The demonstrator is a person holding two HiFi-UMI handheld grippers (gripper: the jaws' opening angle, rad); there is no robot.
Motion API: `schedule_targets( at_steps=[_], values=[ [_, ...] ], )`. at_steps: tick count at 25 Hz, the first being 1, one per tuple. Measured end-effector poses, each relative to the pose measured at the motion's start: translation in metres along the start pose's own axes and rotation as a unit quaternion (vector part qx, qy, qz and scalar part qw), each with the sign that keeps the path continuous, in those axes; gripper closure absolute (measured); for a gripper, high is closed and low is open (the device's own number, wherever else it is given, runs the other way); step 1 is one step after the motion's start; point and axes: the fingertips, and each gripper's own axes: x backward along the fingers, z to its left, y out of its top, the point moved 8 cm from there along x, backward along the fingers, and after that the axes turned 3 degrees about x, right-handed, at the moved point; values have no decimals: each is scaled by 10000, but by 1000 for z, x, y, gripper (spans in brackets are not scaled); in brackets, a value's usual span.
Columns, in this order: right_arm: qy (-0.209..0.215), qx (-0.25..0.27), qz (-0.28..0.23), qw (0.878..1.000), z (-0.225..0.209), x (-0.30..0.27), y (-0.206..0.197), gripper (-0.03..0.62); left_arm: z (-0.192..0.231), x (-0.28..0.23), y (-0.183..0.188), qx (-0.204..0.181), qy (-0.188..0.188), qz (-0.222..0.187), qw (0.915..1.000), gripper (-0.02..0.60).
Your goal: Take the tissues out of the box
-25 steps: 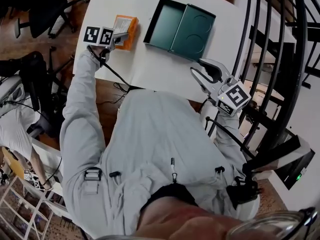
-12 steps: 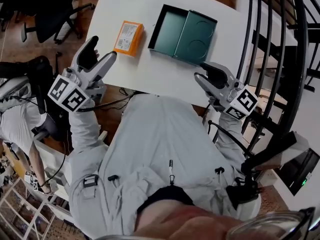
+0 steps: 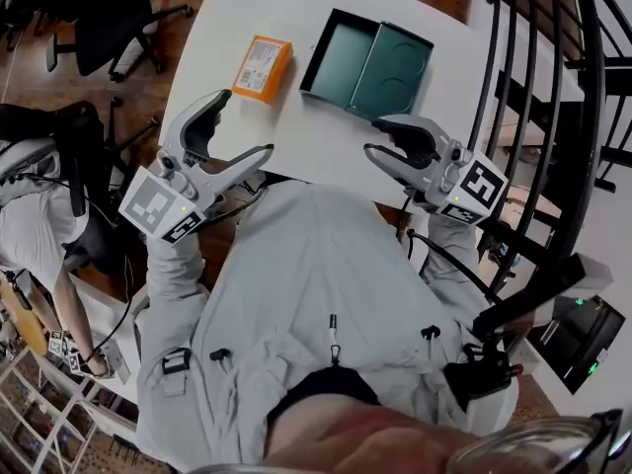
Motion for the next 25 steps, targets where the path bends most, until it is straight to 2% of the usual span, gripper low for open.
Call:
schedule_targets(
  at_steps=[7,14,25],
  values=[
    [-18,76,59,10000,0,-2,-6,457,5,-6,0,-142,-19,30,9999,164],
    [-401,56,114,9991,-6,4,-7,456,2,-22,-4,-120,-187,46,9997,165],
    [-423,156,69,9990,-10,-8,0,457,7,-24,-5,-250,-293,222,9990,166]
  ],
)
